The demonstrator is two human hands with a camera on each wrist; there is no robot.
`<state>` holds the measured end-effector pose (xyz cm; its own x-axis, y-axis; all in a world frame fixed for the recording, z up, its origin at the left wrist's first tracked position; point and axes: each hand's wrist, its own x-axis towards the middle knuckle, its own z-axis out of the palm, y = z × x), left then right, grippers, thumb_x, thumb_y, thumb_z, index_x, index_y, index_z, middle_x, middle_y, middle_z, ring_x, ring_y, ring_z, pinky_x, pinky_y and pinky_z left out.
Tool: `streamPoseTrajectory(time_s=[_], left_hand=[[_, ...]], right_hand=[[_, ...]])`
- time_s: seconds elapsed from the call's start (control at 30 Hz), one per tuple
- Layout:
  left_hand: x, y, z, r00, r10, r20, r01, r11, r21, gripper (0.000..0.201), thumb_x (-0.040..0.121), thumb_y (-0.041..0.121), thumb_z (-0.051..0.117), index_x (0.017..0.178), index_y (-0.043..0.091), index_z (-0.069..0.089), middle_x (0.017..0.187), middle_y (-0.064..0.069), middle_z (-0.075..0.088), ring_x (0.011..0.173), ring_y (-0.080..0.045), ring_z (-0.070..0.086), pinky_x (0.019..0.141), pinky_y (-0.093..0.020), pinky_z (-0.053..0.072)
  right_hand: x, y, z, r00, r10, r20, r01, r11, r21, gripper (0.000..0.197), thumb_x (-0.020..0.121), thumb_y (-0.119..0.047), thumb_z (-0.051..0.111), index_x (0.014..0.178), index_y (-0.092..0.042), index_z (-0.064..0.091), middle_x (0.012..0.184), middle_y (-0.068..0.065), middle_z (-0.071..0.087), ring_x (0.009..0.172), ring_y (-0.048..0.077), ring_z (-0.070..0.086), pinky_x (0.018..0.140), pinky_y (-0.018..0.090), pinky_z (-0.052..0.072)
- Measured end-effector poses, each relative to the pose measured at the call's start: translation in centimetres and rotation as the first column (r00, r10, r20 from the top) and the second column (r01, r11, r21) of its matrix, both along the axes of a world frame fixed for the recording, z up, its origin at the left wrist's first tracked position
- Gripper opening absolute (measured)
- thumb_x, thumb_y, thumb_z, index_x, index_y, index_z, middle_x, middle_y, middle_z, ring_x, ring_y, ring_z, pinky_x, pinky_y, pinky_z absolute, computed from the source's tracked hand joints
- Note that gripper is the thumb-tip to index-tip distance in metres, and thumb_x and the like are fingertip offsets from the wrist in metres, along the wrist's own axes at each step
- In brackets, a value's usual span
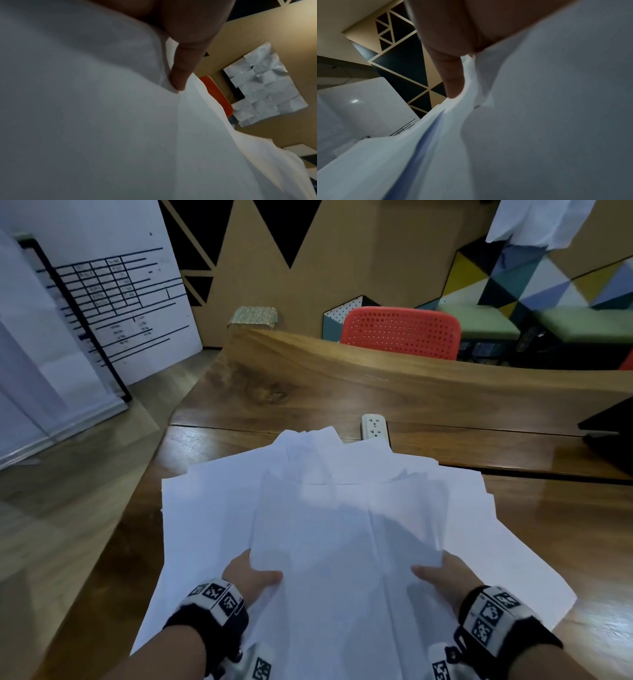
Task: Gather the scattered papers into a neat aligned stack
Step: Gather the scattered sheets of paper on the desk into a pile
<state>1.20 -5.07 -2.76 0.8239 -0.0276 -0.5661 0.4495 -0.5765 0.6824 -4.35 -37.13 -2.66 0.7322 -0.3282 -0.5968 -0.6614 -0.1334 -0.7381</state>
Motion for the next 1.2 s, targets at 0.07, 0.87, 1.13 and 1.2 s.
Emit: streamPoseTrajectory(time_s=[0.07,0.87,1.13,1.2], left_hand=[[-0.2,-0.7,0.1,0.999,-0.040,0.002,0.040,0.999,-0.014,0.030,0.078,0.020,0.071,0.103,0.021,0.053,0.101,-0.002,0.060,0.101,-0.022,0.058,0.084,-0.024,0.040],[0.6,-0.6,2.9,0.940,0.186,0.286,-0.283,0.893,0.351,0.051,0.087,0.027,0.058,0.133,0.009,0.046,0.138,-0.018,0.047,0.126,-0.033,0.045,0.104,-0.036,0.036],[2.3,2.6,2.6,0.936,0.342,0.080,-0.347,0.866,0.360,0.074,0.075,0.022,0.068,0.136,0.002,0.032,0.131,-0.021,0.051,0.098,-0.034,0.058,0.074,-0.034,0.047],[2.3,2.6,2.6,0.958,0.283,0.043,-0.280,0.892,0.354,0.062,0.075,0.022,0.066,0.129,0.002,0.042,0.121,-0.017,0.060,0.071,-0.022,0.054,0.058,-0.027,0.041]], right_hand=[[0.1,1.6,0.3,0.999,0.032,0.024,-0.033,0.997,0.062,0.053,0.051,-0.020,0.078,0.101,-0.013,0.063,0.095,0.012,0.071,0.091,0.032,0.067,0.087,0.046,0.053],[-1.1,0.2,-1.7,0.976,-0.218,0.022,0.219,0.975,-0.025,0.043,0.065,-0.003,0.076,0.105,0.008,0.063,0.099,0.024,0.068,0.091,0.040,0.065,0.088,0.050,0.052],[-1.2,0.0,-2.6,0.978,-0.208,0.015,0.208,0.977,-0.038,0.027,0.074,0.000,0.072,0.098,0.003,0.062,0.086,0.017,0.067,0.089,0.039,0.065,0.084,0.048,0.053],[-1.2,-0.2,-2.7,0.978,-0.207,0.008,0.207,0.978,-0.032,0.030,0.072,-0.002,0.074,0.100,0.003,0.063,0.089,0.020,0.068,0.088,0.039,0.066,0.086,0.053,0.053]])
